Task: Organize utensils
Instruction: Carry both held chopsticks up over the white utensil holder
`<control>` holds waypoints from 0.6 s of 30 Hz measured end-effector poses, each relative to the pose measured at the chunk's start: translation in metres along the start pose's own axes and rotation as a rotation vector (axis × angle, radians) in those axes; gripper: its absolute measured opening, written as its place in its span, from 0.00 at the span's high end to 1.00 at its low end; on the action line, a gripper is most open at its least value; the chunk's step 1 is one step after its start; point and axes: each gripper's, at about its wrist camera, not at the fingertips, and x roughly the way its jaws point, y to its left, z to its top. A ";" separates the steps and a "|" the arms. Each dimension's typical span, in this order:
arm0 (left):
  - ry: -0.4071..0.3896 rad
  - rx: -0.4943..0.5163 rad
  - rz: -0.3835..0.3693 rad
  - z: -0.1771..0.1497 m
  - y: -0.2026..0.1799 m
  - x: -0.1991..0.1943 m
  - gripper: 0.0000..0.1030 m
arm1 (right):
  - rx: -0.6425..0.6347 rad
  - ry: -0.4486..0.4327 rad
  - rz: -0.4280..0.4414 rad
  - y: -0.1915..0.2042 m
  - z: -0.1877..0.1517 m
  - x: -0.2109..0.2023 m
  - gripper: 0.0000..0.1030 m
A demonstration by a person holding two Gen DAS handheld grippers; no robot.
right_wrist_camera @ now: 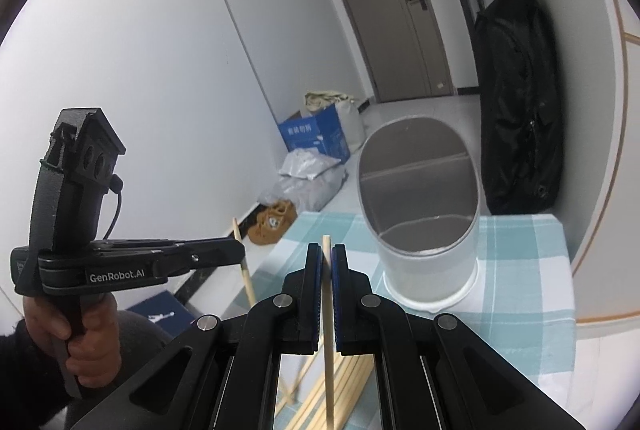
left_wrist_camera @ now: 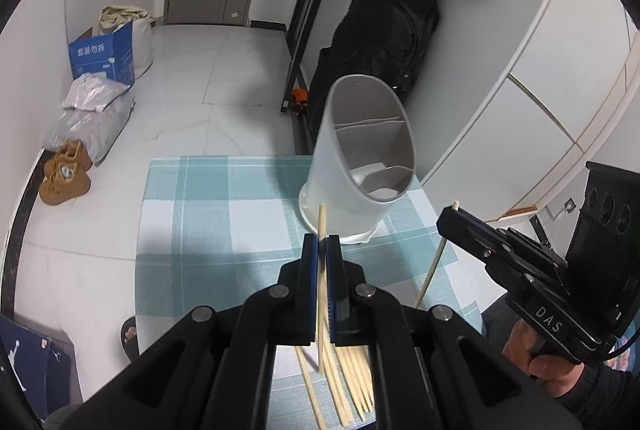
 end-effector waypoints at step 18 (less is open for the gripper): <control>-0.048 0.091 0.016 0.040 -0.031 -0.015 1.00 | -0.021 -0.167 -0.005 -0.007 0.071 -0.017 0.96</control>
